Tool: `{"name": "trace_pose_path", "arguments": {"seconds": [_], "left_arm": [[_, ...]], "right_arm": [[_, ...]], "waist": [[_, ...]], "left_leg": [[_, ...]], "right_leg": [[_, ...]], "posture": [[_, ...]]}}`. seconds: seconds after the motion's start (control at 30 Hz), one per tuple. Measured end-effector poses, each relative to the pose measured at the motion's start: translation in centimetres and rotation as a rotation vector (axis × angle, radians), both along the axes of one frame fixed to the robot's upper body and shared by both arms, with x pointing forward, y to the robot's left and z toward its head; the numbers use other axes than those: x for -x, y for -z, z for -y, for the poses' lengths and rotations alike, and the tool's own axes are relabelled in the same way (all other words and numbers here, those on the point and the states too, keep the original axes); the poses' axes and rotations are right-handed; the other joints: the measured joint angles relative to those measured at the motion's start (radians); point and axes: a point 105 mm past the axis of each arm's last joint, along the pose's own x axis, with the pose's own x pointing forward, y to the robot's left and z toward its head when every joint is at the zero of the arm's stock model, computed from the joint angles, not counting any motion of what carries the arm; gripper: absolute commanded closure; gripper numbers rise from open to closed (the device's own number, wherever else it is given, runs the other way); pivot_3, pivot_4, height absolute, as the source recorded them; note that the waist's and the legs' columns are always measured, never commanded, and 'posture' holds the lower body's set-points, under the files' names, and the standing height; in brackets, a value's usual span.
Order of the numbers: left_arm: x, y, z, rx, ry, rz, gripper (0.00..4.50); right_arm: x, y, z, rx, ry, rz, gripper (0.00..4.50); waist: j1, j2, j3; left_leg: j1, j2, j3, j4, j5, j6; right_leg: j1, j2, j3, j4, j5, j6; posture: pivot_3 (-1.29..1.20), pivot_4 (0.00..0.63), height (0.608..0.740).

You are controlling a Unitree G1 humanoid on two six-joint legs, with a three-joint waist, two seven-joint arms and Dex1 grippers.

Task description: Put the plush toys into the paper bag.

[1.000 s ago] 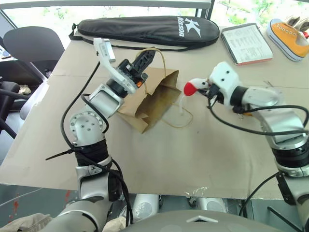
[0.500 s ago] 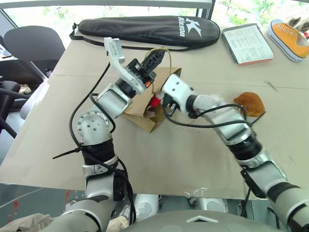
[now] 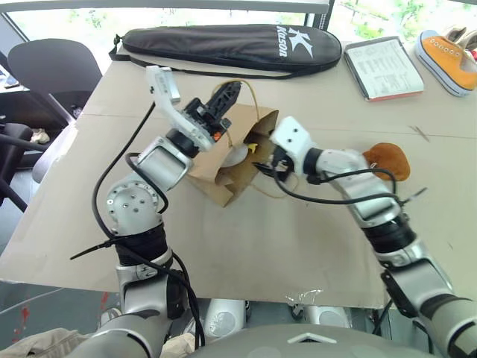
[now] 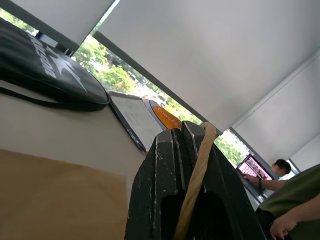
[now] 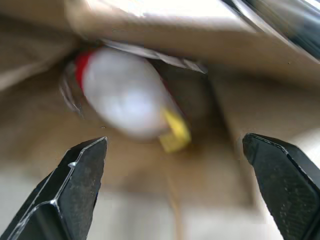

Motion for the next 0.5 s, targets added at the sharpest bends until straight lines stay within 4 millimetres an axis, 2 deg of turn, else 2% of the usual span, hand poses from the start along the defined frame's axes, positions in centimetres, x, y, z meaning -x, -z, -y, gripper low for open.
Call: {"name": "trace_pose_path", "arguments": {"seconds": [0.1, 0.2, 0.33, 0.43, 0.5], "left_arm": [[-0.1, 0.0, 0.2, 0.007, 0.003, -0.001, 4.5], [-0.4, 0.1, 0.3, 0.016, -0.003, -0.002, 4.5], [-0.9, 0.2, 0.8, 0.019, -0.004, -0.005, 4.5], [-1.3, 0.1, 0.8, 0.027, -0.016, -0.001, 4.5], [-1.6, 0.4, 1.1, 0.029, -0.012, -0.01, 4.5]], "right_arm": [[1.9, -0.8, 1.4, -0.02, -0.001, -0.021, 0.16], [2.6, -1.0, 3.5, -0.03, 0.07, -0.058, 0.16], [1.5, -1.7, 8.7, -0.004, 0.372, -0.058, 0.16], [0.4, -0.2, 13.7, 0.089, 0.688, -0.096, 0.16], [0.0, 1.4, 15.9, 0.19, 0.812, -0.128, 0.16]], "waist": [[-0.003, 0.0, 0.0], [-0.001, 0.0, 0.0], [0.003, 0.0, 0.0], [0.006, 0.0, 0.0], [0.004, 0.0, 0.0]], "left_leg": [[0.0, 0.0, 0.0, 0.0, 0.0, 0.0], [0.0, 0.0, 0.001, 0.0, 0.0, 0.0], [0.0, -0.001, 0.001, 0.0, 0.0, 0.0], [0.0, -0.001, 0.001, 0.0, 0.0, 0.0], [0.0, -0.001, 0.002, 0.0, 0.0, 0.0]], "right_leg": [[0.0, 0.0, 0.0, 0.0, 0.0, 0.0], [0.0, 0.0, 0.001, 0.0, 0.0, 0.0], [0.0, 0.0, 0.001, 0.0, 0.0, 0.0], [0.0, 0.001, 0.001, 0.0, 0.0, 0.0], [0.0, 0.001, 0.002, 0.0, 0.0, 0.0]], "posture": [[0.0, 0.15, 0.74], [0.0, 0.15, 0.74], [0.0, 0.15, 0.74], [0.0, 0.15, 0.74], [0.0, 0.15, 0.74]]}}
